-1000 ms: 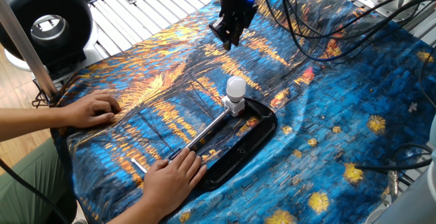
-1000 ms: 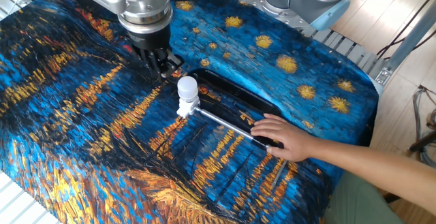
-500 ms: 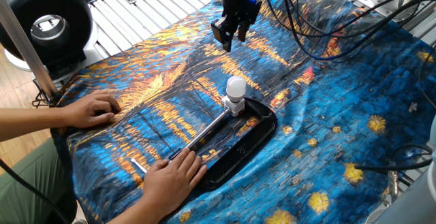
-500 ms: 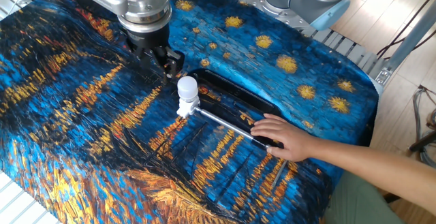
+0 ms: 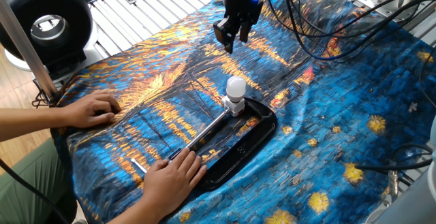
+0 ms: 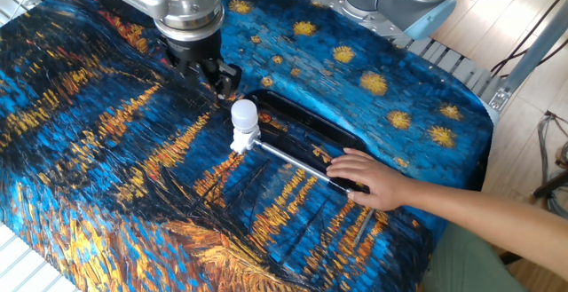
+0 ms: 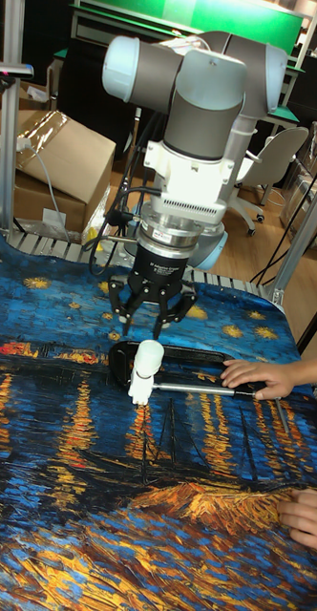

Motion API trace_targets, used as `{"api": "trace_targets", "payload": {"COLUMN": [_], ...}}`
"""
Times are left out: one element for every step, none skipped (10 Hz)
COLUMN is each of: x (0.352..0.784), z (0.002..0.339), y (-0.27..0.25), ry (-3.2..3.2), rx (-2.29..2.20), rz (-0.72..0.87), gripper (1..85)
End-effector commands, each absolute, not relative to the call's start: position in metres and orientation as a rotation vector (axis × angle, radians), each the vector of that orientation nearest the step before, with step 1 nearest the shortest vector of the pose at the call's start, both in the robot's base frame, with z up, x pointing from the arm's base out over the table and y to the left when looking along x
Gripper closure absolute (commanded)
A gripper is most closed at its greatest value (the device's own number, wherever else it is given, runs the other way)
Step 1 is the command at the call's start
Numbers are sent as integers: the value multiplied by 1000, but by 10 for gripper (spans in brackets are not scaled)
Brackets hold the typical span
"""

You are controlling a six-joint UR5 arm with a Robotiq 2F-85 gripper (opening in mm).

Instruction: Take out the light bulb by rotating it

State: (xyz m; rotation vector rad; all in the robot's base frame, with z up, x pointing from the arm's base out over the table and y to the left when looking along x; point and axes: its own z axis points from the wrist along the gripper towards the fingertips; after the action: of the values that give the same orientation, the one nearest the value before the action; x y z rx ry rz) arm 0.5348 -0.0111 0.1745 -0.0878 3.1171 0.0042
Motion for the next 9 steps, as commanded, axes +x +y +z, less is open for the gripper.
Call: {"api": "trace_targets", "payload": {"x": [539, 539, 539, 539, 540, 537, 529, 528, 520], "z": [174, 174, 174, 173, 173, 175, 175, 176, 177], "y": [-7, -8, -8, -9, -10, -13, -14, -13, -12], "ry": [3108, 3108, 3110, 3110, 3107, 3112, 3130, 3131, 3151], "rx": [20, 29, 27, 22, 10, -81, -155, -189, -214], "rz": [16, 9, 9, 4, -5, -12, 3, 15, 27], "gripper": [817, 847, 847, 847, 830, 403, 277, 100, 23]}}
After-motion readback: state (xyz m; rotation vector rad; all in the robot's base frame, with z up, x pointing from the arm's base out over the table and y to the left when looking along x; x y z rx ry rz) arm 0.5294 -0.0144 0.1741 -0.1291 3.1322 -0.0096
